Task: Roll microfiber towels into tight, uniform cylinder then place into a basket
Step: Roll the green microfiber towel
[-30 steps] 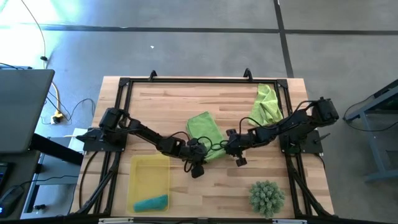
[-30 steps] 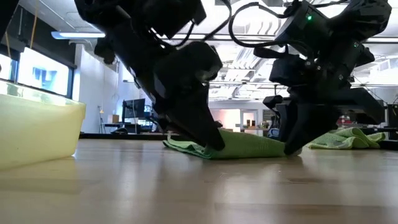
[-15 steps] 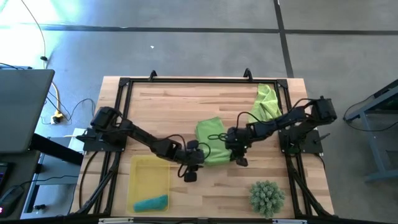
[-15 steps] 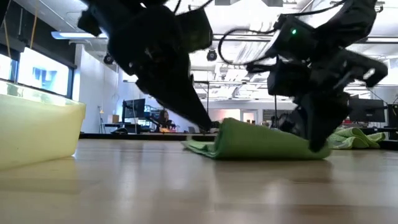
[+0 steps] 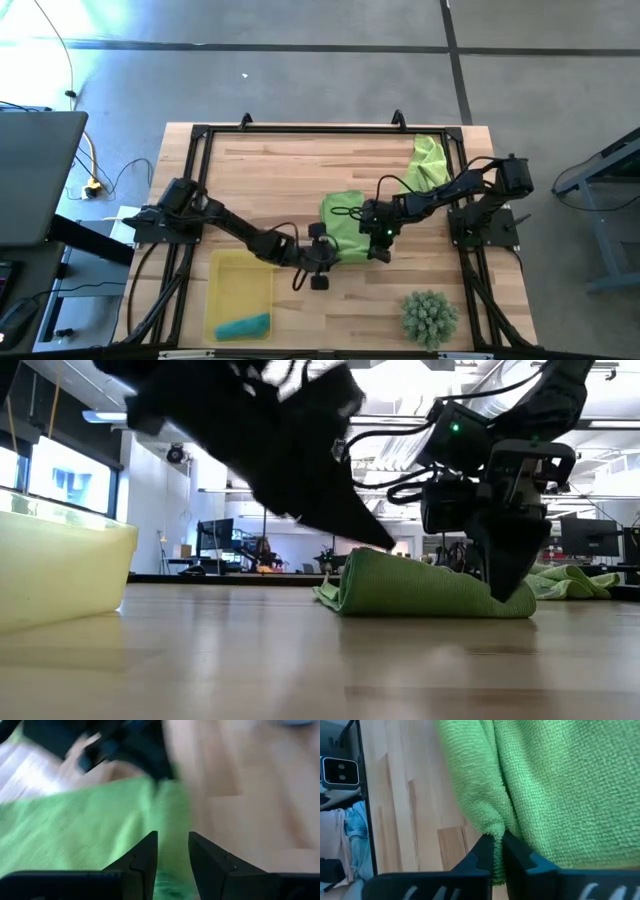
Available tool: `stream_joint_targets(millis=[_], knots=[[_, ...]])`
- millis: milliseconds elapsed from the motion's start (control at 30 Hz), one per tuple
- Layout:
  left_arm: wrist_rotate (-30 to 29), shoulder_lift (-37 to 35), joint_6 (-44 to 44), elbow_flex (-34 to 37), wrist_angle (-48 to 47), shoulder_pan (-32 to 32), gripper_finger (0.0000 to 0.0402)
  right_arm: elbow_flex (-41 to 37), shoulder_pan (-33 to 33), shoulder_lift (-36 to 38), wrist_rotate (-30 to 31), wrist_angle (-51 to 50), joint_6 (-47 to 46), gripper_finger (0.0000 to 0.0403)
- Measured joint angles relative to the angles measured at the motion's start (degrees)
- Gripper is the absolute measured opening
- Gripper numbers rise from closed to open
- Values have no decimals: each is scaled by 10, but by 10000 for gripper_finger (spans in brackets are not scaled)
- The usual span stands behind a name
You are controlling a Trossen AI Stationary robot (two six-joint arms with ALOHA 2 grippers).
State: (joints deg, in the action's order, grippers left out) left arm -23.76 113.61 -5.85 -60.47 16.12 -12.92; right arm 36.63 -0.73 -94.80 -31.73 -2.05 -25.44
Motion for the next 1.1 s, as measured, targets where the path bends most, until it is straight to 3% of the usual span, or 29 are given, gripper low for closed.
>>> stream_joint_targets(millis=[167,300,433,833,967,1100], knots=[[-3,15,-69,0,-12,20,99,1,0,-4,-2,2,13,4],[61,16,-115,0,-39,22,93,1,0,-3,2,2,25,4],[82,16,-120,0,-59,12,82,1,0,-4,8,12,56,11],[82,16,-163,-1,-103,9,52,0,0,4,16,39,156,106],[93,15,-174,-2,-118,8,44,0,0,39,31,28,241,118],[101,14,-201,-3,-131,8,43,0,-12,88,111,8,356,117]])
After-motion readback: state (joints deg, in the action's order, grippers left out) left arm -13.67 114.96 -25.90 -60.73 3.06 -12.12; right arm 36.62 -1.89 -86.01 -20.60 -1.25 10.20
